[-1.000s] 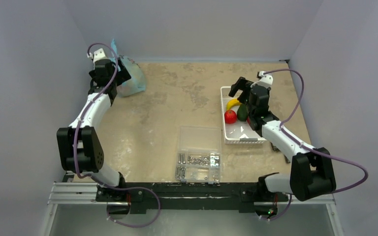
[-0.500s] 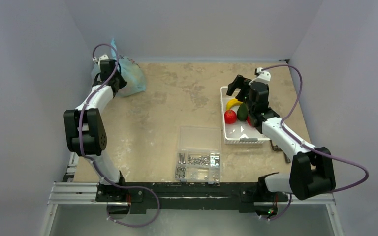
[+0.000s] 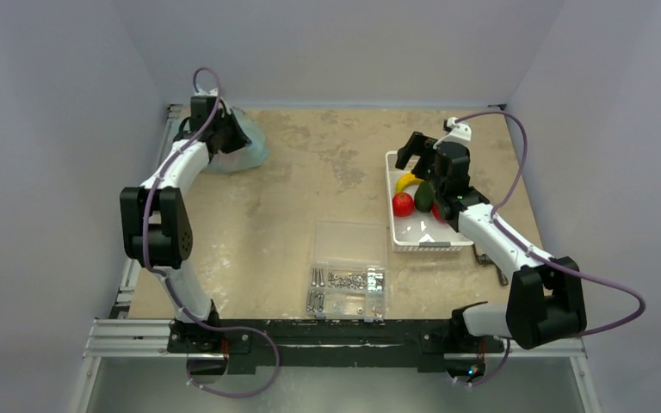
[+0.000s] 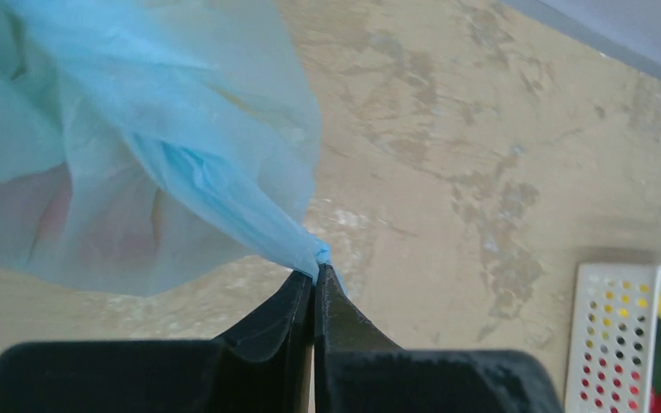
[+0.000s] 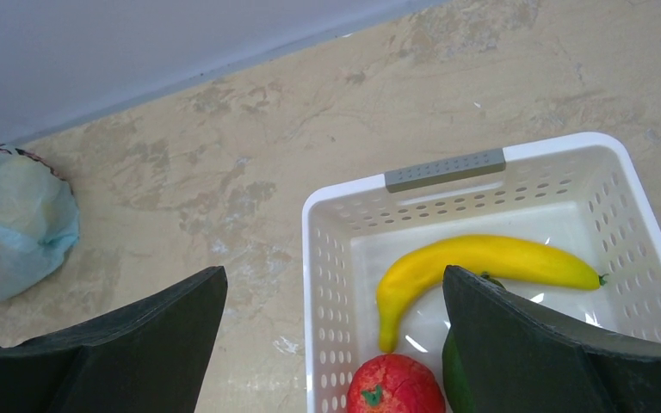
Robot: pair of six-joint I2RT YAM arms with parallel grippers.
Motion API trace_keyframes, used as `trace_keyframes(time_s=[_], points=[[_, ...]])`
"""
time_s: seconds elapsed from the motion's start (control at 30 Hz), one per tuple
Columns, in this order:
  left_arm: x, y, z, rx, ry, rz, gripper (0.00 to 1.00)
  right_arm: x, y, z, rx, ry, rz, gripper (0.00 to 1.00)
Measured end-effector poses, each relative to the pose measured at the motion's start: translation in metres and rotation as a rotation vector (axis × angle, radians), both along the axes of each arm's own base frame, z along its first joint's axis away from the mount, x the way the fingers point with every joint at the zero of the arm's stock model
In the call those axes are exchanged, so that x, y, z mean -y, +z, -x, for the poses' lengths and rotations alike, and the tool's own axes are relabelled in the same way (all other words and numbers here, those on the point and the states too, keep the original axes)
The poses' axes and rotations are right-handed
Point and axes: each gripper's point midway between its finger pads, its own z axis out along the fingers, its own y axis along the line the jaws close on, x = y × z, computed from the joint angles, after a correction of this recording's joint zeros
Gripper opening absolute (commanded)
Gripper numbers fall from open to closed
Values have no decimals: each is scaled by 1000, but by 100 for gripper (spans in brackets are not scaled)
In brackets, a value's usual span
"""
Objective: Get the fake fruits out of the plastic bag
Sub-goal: Move the plastic bag to the center of the board.
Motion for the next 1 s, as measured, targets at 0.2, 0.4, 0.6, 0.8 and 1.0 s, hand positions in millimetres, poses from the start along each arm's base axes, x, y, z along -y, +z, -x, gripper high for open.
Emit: trace_keyframes(time_s=[0.2, 0.4, 0.6, 0.8, 1.0], points=[[104, 15, 11, 9, -244, 37, 0, -1, 0, 0, -1, 9, 3, 99], [213, 14, 49, -21, -500, 76, 0, -1, 0, 0, -1, 10, 9, 99], [274, 3, 85, -74, -673, 82, 0, -1, -1, 1, -2, 12, 15, 99], [289, -7, 115, -121, -777, 43, 27, 0, -5, -1, -12, 11, 25, 99], [279, -5, 125, -114, -819, -28, 77, -2, -19, -5, -45, 26, 45, 99]])
